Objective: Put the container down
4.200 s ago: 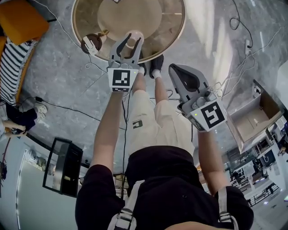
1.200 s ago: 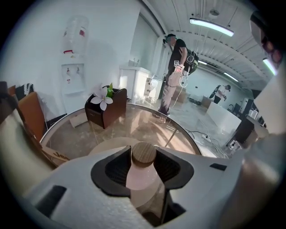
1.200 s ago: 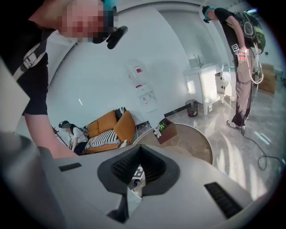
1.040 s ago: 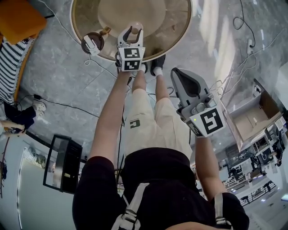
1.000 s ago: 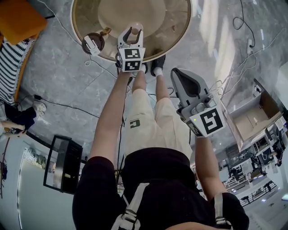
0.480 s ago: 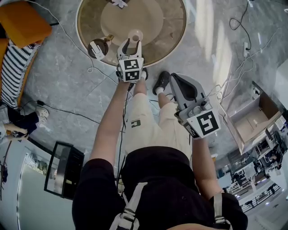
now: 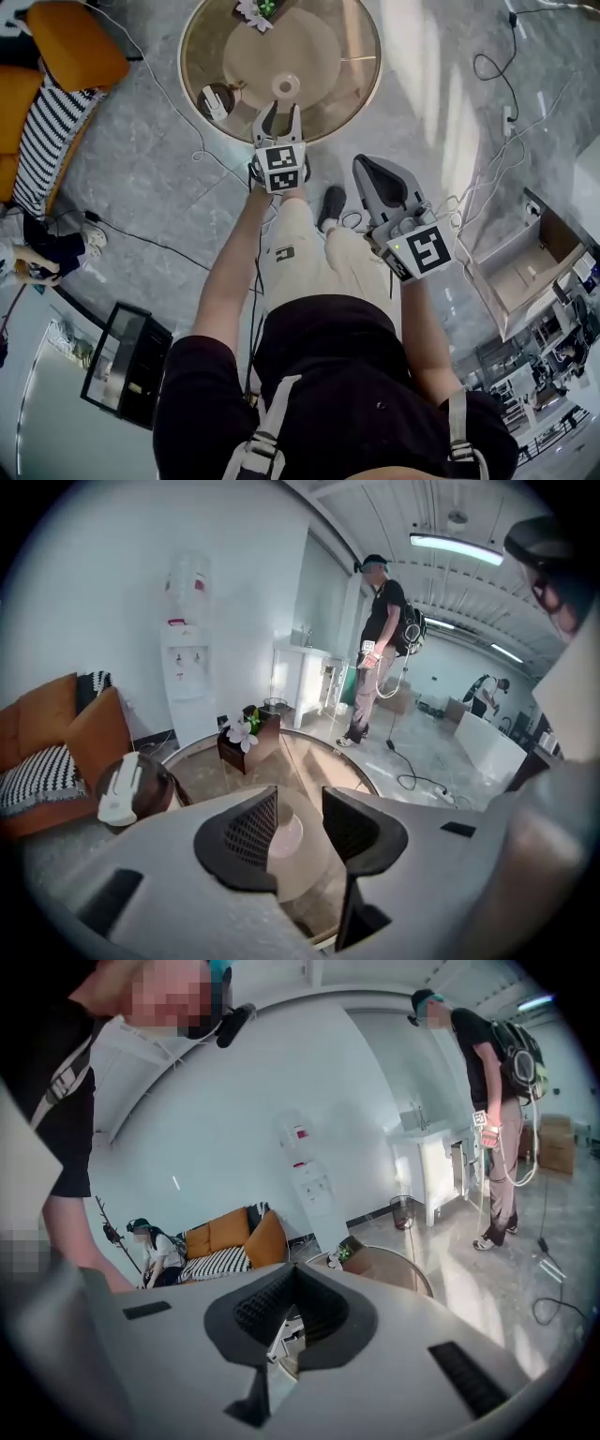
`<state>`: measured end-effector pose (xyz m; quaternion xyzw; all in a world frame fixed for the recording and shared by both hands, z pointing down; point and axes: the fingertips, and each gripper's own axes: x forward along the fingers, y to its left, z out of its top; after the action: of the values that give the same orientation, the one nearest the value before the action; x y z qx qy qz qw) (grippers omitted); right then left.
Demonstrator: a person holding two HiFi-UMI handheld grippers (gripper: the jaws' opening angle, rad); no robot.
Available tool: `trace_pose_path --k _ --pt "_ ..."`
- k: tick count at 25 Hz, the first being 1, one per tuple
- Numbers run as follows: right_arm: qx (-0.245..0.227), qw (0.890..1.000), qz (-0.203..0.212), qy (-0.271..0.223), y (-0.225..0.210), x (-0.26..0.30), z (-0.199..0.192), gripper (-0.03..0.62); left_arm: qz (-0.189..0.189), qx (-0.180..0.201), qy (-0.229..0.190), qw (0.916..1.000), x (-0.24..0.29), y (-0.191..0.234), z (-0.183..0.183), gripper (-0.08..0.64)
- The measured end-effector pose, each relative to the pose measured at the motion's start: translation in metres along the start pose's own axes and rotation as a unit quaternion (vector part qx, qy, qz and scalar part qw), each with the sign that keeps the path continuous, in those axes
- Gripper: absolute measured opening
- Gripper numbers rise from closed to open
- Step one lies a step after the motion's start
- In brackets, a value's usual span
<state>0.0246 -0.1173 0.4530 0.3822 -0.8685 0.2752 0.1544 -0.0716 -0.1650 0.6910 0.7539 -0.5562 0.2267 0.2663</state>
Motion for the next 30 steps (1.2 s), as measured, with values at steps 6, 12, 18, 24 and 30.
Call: trace_pose_path --k 6,12,18,24,30 --pt "-0.033 0.999 0.017 -0.011 0.022 -0.049 0.005 0.003 0.005 -0.002 -0.04 0.9992 -0.061 -0.026 0.037 0.152" --pt "-0.063 0.997 0.031 -0.039 0.048 -0.093 0.013 0.003 0.024 -0.011 -0.079 0.9965 -0.122 -0.047 0.071 0.142" --pt "-0.07 0.993 0.05 -0.075 0.072 -0.172 -0.003 0.003 0.05 -0.008 -0.12 0.9915 -0.2 -0.102 0.078 0.054" --pt "-0.087 0.989 0.06 -0.102 0.089 -0.231 -0.011 0.003 0.055 -0.017 -0.139 0.9886 -0.271 -0.142 0.075 0.037" --pt "-0.107 0.986 0.066 -0.108 0.092 -0.259 -0.019 0.003 0.052 -0.034 -0.134 0.9891 -0.315 -0.166 0.064 0.02"
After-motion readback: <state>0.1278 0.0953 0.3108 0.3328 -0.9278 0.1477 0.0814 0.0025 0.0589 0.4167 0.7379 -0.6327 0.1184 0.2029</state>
